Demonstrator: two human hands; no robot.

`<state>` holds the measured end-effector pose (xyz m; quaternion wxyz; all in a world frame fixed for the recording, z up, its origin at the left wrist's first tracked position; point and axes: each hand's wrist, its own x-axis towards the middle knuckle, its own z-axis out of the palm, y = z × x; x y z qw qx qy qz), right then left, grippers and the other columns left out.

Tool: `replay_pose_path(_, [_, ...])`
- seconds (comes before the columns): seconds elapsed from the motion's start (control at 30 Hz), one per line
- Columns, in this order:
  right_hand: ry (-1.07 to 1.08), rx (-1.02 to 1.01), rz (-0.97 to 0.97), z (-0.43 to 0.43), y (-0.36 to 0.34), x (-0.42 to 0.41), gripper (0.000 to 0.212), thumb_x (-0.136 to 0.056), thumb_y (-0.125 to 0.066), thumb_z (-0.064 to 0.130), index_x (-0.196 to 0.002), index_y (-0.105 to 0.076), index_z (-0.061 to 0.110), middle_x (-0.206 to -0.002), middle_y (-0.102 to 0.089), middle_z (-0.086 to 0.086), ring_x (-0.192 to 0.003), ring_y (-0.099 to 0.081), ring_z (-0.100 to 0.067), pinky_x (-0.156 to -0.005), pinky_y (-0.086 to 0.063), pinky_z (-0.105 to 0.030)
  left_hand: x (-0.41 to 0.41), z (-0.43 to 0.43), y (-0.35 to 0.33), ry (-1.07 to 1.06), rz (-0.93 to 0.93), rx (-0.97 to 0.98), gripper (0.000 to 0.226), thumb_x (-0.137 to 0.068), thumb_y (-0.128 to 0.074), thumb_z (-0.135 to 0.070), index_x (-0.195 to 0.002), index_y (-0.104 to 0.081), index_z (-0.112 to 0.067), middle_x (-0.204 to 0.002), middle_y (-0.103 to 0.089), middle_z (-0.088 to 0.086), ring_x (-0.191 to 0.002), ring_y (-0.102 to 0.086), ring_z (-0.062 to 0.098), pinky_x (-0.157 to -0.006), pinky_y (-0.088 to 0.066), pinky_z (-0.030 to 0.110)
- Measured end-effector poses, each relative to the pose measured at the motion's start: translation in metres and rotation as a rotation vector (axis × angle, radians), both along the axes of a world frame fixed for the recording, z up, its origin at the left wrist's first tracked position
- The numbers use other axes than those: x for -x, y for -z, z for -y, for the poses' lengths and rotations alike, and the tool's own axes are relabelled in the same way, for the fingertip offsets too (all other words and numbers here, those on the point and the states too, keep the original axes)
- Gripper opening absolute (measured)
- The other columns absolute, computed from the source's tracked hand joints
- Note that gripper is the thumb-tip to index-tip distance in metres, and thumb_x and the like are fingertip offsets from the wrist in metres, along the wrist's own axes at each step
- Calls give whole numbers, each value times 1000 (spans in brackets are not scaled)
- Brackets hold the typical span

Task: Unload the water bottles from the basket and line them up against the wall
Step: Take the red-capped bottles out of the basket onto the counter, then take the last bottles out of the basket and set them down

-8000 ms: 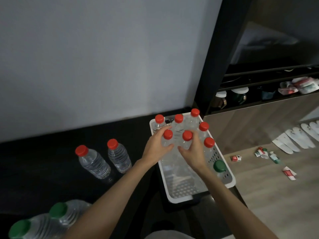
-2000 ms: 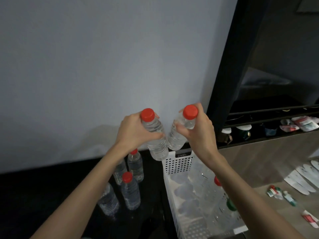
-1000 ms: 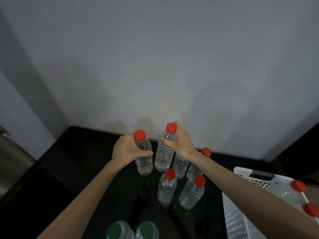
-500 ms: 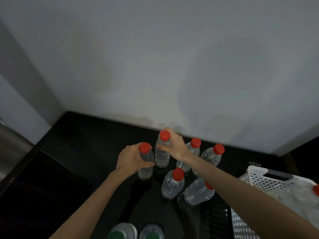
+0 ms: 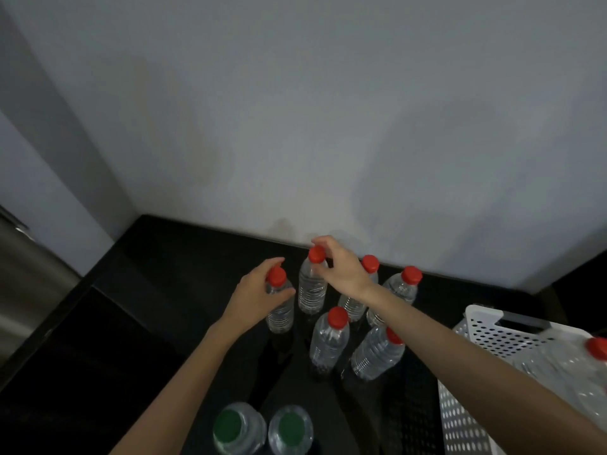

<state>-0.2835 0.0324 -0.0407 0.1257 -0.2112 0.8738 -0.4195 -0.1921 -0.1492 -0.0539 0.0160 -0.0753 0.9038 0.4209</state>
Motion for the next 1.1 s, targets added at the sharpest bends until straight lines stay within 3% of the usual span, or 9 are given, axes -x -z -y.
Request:
replay_pose_path(0.07, [-14,4,-71,-8,-20,-7,48,-91,-63,13,-136,-46,17,-138,-54,-1,-127,-49,-13,-102,-38,-21,-4,-7,-22,-4,-59,56,72,-81,-75,-31,-144,-42,-22,-142,-49,-2,-130,-47,14,-107,-39,31])
replay_pose_path(0.17, [-26,40,-176,-30,-55,-24,49,-92,-62,19,-138,-45,22,-141,-50,6,-124,-45,-4,-105,-40,-28,-10,-21,-60,5,-179,177,72,-84,-69,-39,-147,-38,-25,-150,-43,-5,-137,-39,11,-111,-37,36])
replay_pose_path(0.33, [59,139,-255,-93,-99,-58,49,-92,-61,20,-137,-46,32,-140,-49,14,-124,-48,-6,-96,-44,-24,-21,-67,-116,62,-394,245,63,-88,-64,-42,-145,-43,-27,-145,-48,-7,-131,-45,8,-109,-38,30])
replay_pose_path(0.47, [186,154,-321,-154,-113,-87,47,-92,-61,19,-134,-47,34,-137,-49,17,-120,-50,-3,-96,-43,-21,-27,-120,-135,152,-477,205,55,-91,-60,-40,-142,-44,-30,-138,-55,-10,-118,-55,6,-100,-48,33])
replay_pose_path(0.63, [404,153,-328,-229,-101,-127,43,-92,-61,17,-133,-51,28,-133,-53,11,-120,-52,-6,-95,-51,-30,-31,-191,-130,292,-496,169,49,-93,-58,-37,-140,-46,-34,-135,-56,-12,-119,-54,7,-95,-51,36])
replay_pose_path(0.8, [573,134,-316,-290,-80,-167,42,-91,-63,19,-131,-53,28,-127,-56,12,-111,-55,0,-92,-49,-20,-36,-261,-110,406,-493,44,44,-93,-59,-30,-136,-53,-28,-132,-60,-9,-114,-57,5,-90,-50,25])
replay_pose_path(0.97, [709,147,-237,-341,-56,-206,38,-91,-63,22,-127,-54,30,-120,-61,13,-110,-60,-8,-88,-53,-32,-39,-314,-71,504,-358,-52,44,-92,-61,-28,-135,-54,-25,-132,-60,-9,-117,-58,8,-98,-51,36])
replay_pose_path(1.1, [744,79,-173,-370,-37,-231,35,-90,-65,24,-121,-53,33,-123,-59,16,-115,-57,-6,-94,-53,-36,-47,-350,-42,561,-226,-106,44,-90,-64,-27,-134,-55,-27,-132,-60,-9,-118,-57,9,-98,-50,39])
